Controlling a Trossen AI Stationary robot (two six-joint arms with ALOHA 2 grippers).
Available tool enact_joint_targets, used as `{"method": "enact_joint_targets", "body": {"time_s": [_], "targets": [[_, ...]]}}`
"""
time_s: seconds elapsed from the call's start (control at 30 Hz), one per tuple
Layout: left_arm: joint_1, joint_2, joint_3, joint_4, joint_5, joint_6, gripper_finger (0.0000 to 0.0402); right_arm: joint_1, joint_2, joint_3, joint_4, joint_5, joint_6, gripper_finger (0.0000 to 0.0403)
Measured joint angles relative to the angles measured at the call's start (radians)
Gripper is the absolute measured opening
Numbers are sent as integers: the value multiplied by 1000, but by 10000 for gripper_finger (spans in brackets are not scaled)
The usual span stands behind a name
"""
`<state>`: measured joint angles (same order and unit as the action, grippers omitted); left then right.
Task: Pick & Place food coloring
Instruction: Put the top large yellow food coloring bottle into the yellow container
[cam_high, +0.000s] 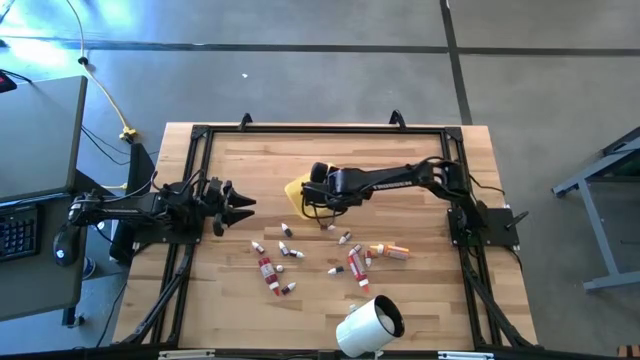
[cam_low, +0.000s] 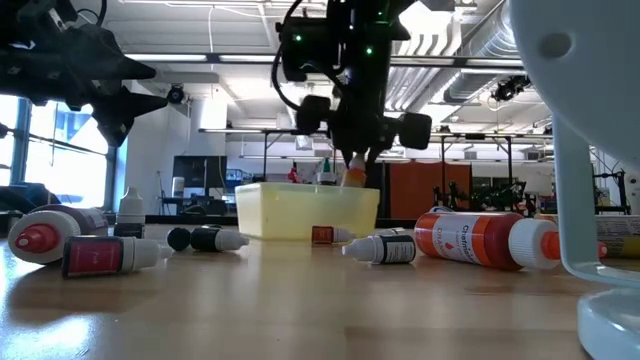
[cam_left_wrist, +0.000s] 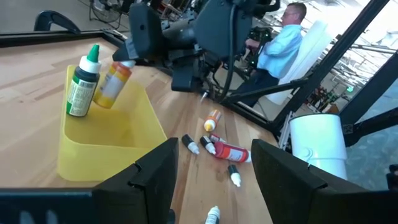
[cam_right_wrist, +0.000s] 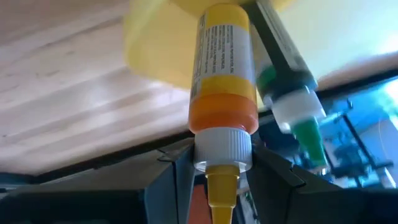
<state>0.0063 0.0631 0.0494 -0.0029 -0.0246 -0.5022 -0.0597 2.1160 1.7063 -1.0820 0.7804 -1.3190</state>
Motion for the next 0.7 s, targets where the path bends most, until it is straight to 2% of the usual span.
{"method": "enact_joint_targets", "body": {"time_s": [0.43, 0.7], "targets": [[0, 0, 0, 0, 0, 0, 202, 3, 0, -4, 99, 4, -73, 167], [0, 0, 0, 0, -1, 0, 202, 11, -1, -4, 125, 130, 16, 169]]}}
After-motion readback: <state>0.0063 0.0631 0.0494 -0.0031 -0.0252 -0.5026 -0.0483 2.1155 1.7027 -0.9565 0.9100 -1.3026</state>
